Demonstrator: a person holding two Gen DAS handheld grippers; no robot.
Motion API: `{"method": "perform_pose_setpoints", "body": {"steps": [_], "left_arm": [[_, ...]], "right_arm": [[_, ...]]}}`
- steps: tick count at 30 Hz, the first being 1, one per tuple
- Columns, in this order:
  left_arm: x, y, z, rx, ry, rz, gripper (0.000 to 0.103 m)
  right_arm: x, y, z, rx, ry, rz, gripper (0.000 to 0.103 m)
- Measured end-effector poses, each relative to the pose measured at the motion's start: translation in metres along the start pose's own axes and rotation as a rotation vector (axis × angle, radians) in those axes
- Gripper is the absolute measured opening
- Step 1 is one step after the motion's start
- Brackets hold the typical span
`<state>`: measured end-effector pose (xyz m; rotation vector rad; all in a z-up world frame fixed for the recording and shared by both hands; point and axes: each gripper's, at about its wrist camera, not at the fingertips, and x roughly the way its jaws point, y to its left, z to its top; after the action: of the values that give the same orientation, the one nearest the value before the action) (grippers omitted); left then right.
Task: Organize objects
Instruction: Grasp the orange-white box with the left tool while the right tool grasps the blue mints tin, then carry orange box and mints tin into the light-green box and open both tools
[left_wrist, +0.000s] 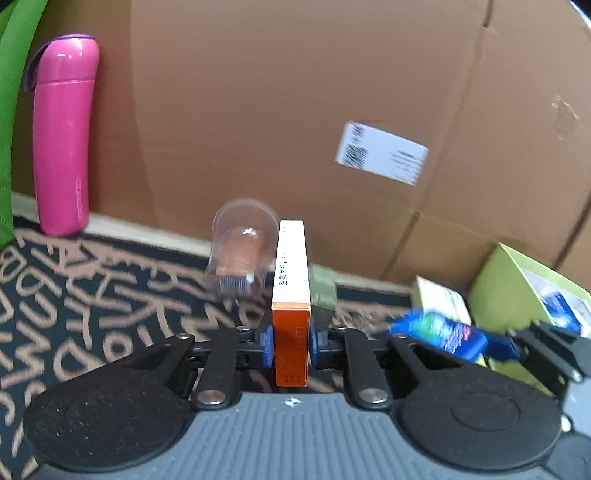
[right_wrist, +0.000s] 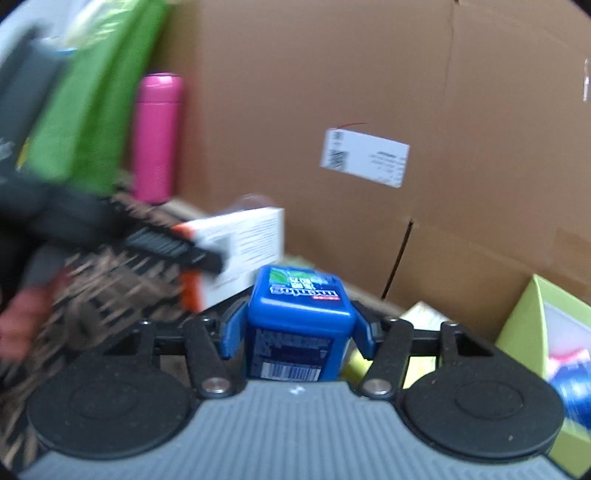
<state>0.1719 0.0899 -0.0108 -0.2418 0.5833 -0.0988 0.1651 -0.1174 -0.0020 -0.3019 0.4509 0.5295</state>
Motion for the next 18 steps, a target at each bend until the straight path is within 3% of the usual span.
{"method": "perform_pose_setpoints", "body": {"steps": [5, 8, 10, 12, 14, 17, 18], "left_arm": [[-0.034, -0.009, -0.036, 0.001, 0.011, -0.068, 0.017], [-0.043, -0.02, -0.048, 0.011, -0.009, -0.038, 0.02], [-0.039, -0.027, -0.048, 0.032, -0.009, -0.009, 0.029], [-0.035, -0.031, -0.044, 0.027, -0.014, 0.024, 0.052], [-0.033, -0.032, -0.04, 0.008, -0.045, 0.046, 0.059], [-0.025, -0.033, -0.035, 0.019, -0.027, 0.061, 0.054], [-0.022, -0.032, -0.035, 0.024, -0.005, 0.053, 0.038]], "right_arm": [[-0.044, 0.003, -0.027, -0.002, 0.01, 0.05, 0.055], [-0.048, -0.004, -0.032, 0.019, 0.012, 0.059, 0.055], [-0.05, -0.006, -0.03, 0.044, 0.007, 0.065, 0.055], [-0.051, -0.009, -0.032, 0.049, -0.002, 0.061, 0.058], [-0.048, -0.013, -0.031, 0.059, -0.012, 0.063, 0.065], [-0.05, -0.016, -0.031, 0.076, -0.024, 0.062, 0.066], [-0.05, -0.016, -0.031, 0.073, -0.026, 0.061, 0.066]]}}
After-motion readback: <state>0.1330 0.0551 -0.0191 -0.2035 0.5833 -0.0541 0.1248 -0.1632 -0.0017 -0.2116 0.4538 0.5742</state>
